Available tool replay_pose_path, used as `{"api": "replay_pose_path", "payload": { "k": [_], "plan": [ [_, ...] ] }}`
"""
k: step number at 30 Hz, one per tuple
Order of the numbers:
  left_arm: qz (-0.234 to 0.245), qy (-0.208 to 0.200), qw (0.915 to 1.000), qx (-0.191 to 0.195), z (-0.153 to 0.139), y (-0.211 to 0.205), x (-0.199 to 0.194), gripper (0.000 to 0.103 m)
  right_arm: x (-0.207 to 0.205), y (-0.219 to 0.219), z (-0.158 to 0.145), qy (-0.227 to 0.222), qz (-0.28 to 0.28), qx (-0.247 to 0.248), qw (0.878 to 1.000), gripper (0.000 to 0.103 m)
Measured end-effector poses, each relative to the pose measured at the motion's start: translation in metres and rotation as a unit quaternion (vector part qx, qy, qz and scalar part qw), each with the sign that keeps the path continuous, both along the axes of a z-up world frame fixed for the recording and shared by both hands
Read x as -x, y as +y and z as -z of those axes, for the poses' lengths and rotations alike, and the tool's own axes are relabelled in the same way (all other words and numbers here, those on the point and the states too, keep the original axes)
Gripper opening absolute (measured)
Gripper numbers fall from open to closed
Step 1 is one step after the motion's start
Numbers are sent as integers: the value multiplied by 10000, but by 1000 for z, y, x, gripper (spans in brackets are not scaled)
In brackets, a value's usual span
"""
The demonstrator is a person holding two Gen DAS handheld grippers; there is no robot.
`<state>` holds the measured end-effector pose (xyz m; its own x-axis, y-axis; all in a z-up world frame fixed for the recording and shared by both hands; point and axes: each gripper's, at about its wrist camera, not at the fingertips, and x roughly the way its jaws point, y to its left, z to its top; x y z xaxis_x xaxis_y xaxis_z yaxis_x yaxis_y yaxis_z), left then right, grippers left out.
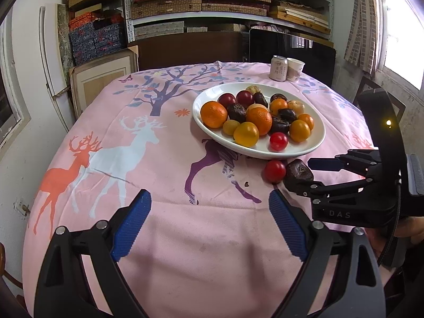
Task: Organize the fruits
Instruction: 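Grasp the last dark purple fruit with the right tool while the left tool grasps a red tomato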
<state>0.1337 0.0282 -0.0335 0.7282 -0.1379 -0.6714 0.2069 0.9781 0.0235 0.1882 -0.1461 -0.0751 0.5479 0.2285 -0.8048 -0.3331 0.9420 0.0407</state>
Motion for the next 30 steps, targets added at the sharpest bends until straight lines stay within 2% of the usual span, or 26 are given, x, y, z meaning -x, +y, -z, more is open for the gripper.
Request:
{"api": "replay_pose_path", "payload": {
  "k": [5,9,14,22,26,30],
  "plan": [
    [-31,32,10000,6,2,5,0,88,-2,6,4,49,4,125,9999,58],
    [-48,51,10000,21,3,7,0,88,-2,9,5,71,-21,203,9998,49],
    [-25,67,10000,6,5,6,0,88,-2,9,6,34,4,238,9997,44],
    [-25,124,9999,-31,6,3,-2,88,7,3,-2,-166,139,279,9994,43],
    [218,204,9995,-114,7,-14,-8,88,29,-25,-24,-515,273,-34,9983,43],
    [589,327,9970,-383,14,-53,-22,88,49,-71,-33,-714,660,-416,9944,43]
  ]
}}
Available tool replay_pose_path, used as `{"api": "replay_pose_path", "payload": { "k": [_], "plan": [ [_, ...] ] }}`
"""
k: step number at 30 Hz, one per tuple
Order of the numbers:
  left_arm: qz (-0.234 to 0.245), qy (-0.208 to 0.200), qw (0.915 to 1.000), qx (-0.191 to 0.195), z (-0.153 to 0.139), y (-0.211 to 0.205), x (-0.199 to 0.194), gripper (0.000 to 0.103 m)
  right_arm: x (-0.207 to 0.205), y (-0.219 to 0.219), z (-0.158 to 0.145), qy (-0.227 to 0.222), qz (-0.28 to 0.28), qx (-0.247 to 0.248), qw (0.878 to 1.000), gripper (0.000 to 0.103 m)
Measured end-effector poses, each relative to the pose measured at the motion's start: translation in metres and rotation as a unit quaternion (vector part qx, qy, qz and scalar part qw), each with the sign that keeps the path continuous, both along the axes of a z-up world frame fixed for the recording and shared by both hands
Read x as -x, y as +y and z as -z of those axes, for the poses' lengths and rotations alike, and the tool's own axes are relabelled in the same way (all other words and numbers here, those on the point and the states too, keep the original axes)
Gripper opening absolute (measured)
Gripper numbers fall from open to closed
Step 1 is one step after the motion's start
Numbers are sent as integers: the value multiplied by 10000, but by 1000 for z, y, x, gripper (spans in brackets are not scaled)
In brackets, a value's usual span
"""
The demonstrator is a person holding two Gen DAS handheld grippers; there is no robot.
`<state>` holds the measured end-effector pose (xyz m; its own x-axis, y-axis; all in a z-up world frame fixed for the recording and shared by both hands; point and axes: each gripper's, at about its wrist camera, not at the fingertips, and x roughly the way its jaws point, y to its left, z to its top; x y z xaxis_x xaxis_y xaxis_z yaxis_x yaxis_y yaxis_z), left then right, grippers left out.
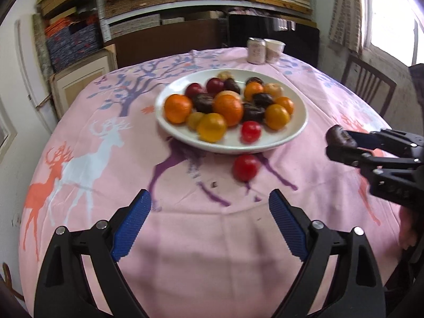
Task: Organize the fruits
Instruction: 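Grasp the last dark purple fruit with the right tool while the left tool grasps a red tomato, then lower both fruits onto the white plate and open both tools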
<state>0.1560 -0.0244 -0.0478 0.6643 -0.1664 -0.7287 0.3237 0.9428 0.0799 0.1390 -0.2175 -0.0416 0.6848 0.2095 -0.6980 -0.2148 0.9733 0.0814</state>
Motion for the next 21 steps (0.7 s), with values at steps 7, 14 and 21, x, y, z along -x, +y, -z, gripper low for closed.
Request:
{"api": "replay_pose_path", "payload": {
  "k": [7,14,21],
  "plan": [
    [144,132,9974,-694,22,-60,-34,79,10,-40,12,118,301,-257,9991,43],
    [249,293,9978,-544,28,-57,-37,27,12,-43,11,60,242,-385,9989,43],
    [243,27,9995,-197,8,-35,-7,27,17,-38,2,-8,141,-414,9990,43]
  ]
}}
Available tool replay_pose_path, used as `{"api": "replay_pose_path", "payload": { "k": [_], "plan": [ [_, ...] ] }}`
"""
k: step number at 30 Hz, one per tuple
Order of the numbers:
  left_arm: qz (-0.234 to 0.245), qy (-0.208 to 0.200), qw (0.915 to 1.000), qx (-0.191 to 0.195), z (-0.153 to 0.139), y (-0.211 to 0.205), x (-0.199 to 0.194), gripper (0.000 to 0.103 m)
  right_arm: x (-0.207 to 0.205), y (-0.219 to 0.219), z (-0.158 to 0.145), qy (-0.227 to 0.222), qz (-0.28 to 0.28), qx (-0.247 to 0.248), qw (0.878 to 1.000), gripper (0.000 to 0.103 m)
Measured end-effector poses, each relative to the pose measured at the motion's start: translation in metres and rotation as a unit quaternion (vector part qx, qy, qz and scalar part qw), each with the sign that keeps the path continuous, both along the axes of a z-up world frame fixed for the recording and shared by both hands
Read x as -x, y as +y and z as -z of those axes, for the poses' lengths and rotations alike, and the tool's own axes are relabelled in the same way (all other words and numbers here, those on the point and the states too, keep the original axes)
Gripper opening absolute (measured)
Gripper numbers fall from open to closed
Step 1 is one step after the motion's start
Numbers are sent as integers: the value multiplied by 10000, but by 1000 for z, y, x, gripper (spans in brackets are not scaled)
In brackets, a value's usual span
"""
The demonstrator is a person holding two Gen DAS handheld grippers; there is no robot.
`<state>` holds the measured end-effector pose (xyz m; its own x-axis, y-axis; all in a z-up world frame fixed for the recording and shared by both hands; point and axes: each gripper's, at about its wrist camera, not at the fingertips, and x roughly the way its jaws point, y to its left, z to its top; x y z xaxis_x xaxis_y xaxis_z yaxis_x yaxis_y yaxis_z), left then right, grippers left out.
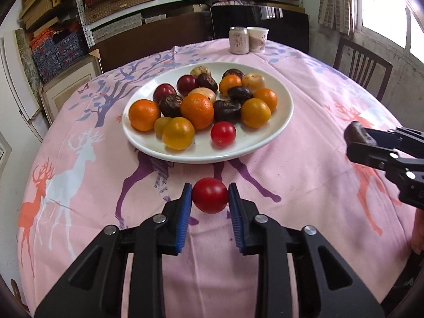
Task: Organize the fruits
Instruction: 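Lower both fruits onto the white plate and open both tools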
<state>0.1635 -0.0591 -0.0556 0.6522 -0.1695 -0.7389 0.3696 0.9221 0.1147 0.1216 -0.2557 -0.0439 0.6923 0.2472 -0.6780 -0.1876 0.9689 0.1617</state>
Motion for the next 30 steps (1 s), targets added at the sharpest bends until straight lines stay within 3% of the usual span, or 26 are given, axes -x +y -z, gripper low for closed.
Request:
{"api": "replay_pose_path", "payload": {
  "k": [5,9,14,17,19,21,22,23,24,28,30],
  "plan": [
    [45,-282,9988,386,-28,11,18,27,1,7,-12,-66,-120,-56,9999,43],
    [108,-362,9978,544,-49,10,5,27,-15,10,-38,-169,-254,-155,9994,43],
    [30,-418,9956,840,-62,5,-47,27,-73,19,-65,-169,-474,-157,9986,43],
    [-150,-262,9939,1058,-59,7,-91,29,-117,25,-62,-114,-448,-122,9989,43],
    [-328,-216,9944,983,-53,8,-118,31,-146,29,-53,12,-431,-190,9989,44],
    [-468,-167,9943,940,-47,9,-139,53,-165,30,-46,64,-421,-343,9985,47],
    [-558,-173,9939,931,-46,10,-145,62,-169,30,-44,59,-382,-375,9985,53],
    [-655,-187,9932,946,-45,13,-147,77,-171,30,-43,38,-326,-388,9987,67],
    [-749,-228,9922,973,-45,18,-147,88,-170,30,-43,8,-329,-426,9985,70],
    [-903,-359,9922,782,-47,28,-123,96,-143,26,-47,-96,-320,-365,9988,71],
    [-993,-326,9922,675,-46,33,-101,99,-119,21,-49,-158,-252,-390,9988,83]
  ]
}}
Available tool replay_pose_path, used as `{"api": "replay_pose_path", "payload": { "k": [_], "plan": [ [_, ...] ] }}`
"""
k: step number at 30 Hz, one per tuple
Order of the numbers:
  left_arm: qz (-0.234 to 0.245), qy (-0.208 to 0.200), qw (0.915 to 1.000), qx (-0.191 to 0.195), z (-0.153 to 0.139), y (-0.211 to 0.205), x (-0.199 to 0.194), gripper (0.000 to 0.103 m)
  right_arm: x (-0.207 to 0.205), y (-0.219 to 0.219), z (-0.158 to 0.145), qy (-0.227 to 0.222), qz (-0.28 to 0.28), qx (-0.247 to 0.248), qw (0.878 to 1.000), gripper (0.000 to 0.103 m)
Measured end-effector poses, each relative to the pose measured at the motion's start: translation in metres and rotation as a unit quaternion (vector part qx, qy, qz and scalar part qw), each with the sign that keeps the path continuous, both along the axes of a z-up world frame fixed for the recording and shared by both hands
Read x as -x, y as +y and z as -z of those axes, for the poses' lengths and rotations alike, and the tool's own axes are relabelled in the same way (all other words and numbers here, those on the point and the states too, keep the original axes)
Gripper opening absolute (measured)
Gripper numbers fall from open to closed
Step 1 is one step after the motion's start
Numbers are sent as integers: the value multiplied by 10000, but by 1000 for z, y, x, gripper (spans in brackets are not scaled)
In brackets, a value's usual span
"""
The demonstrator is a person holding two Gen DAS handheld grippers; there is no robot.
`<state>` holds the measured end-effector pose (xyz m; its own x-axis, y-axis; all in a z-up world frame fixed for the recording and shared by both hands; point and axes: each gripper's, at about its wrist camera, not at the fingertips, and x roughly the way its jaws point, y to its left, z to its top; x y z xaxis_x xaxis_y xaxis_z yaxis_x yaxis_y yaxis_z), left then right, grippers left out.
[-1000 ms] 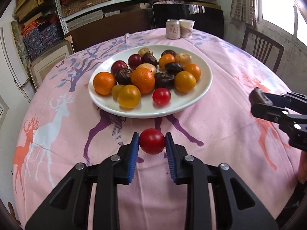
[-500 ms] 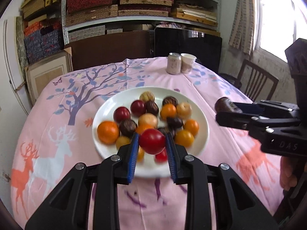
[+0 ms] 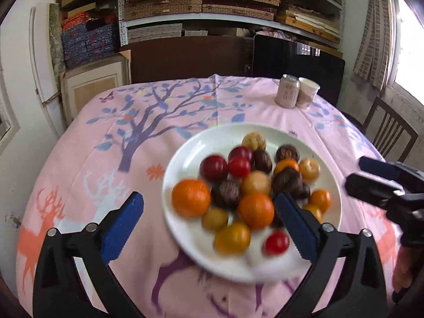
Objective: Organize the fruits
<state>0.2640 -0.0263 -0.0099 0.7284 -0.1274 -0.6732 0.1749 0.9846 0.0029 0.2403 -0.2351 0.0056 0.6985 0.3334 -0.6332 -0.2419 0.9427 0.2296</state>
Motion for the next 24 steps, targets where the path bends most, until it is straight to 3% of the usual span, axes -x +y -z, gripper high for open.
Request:
{"api": "replay_pose_path", "payload": {
  "k": [3,7,12,17,20,24],
  "plan": [
    [-139,163,9997,-129,4,5,43,99,57,-3,-2,-232,164,135,9995,99],
    [-207,84,9997,-104,6,12,107,99,126,-6,1,-413,453,405,9973,100],
    [-23,-22,9993,374,8,21,181,99,196,-29,7,-435,747,95,9962,100],
    [-303,-97,9993,186,6,25,228,99,237,-40,8,-470,1034,343,9929,100],
    [-457,-100,9985,293,3,33,242,99,250,-44,5,-545,1084,343,9920,100],
    [-652,-322,9973,54,-7,35,257,99,259,-48,-2,-659,1159,354,9904,100]
  ]
}}
